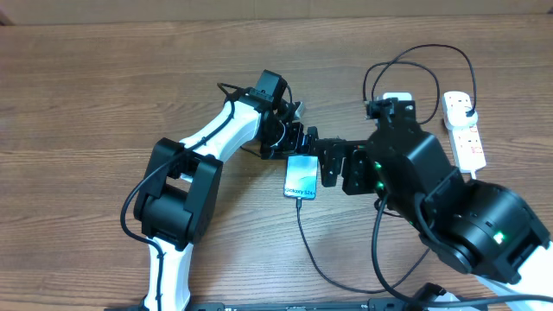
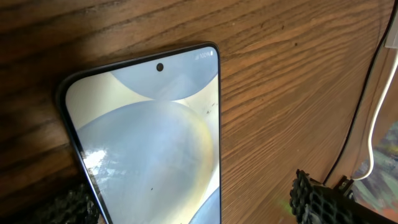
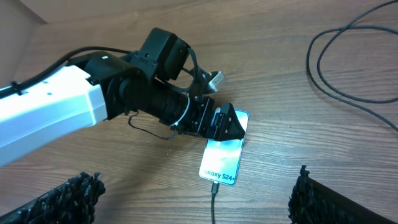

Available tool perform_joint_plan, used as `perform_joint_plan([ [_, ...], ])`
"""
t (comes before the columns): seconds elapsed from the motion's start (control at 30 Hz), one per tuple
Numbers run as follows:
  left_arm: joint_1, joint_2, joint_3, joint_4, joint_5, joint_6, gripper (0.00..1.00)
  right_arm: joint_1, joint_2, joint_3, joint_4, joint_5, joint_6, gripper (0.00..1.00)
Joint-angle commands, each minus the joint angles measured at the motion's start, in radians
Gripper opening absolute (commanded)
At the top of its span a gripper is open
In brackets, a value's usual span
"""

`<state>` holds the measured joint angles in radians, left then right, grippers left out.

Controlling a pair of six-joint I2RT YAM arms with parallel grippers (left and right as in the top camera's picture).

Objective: Plug charger to phone and switch on socket

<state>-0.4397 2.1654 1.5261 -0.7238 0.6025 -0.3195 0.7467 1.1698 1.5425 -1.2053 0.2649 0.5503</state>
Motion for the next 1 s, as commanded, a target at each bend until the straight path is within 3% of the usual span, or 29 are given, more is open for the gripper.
perform_joint_plan([
  [0.0, 0.007, 0.071, -0.04, -0.011, -0.177, -0.002, 1.0, -0.002, 0.019, -0.005, 0.003, -0.008, 0.004, 1.0],
  [0.57, 0.016, 0.063, -0.035, -0.062, -0.187, -0.002, 1.0, -0.002, 0.069, -0.005, 0.036, -0.064, 0.003, 1.0],
  [0.6, 0.025, 0.05, -0.035, -0.065, -0.187, -0.002, 1.0, -0.002, 0.069, -0.005, 0.04, -0.064, 0.003, 0.96],
  [0.63, 0.042, 0.026, -0.034, -0.067, -0.187, 0.007, 1.0, -0.002, 0.068, -0.004, 0.038, -0.064, 0.003, 0.82],
  [0.8, 0.116, -0.145, -0.025, -0.102, -0.195, 0.054, 1.0, -0.022, 0.061, -0.004, 0.013, -0.03, 0.01, 0.5],
  [0.87, 0.151, -0.272, -0.025, -0.116, -0.243, 0.054, 1.0, -0.062, 0.061, -0.003, -0.024, 0.014, 0.079, 0.38],
  [0.9, 0.174, -0.384, -0.025, -0.127, -0.292, 0.054, 1.0, -0.106, 0.061, -0.003, -0.068, 0.054, 0.135, 0.27],
  [0.97, 0.192, -0.523, -0.025, -0.14, -0.352, 0.054, 1.0, -0.184, 0.061, -0.003, -0.123, 0.089, 0.193, 0.2],
])
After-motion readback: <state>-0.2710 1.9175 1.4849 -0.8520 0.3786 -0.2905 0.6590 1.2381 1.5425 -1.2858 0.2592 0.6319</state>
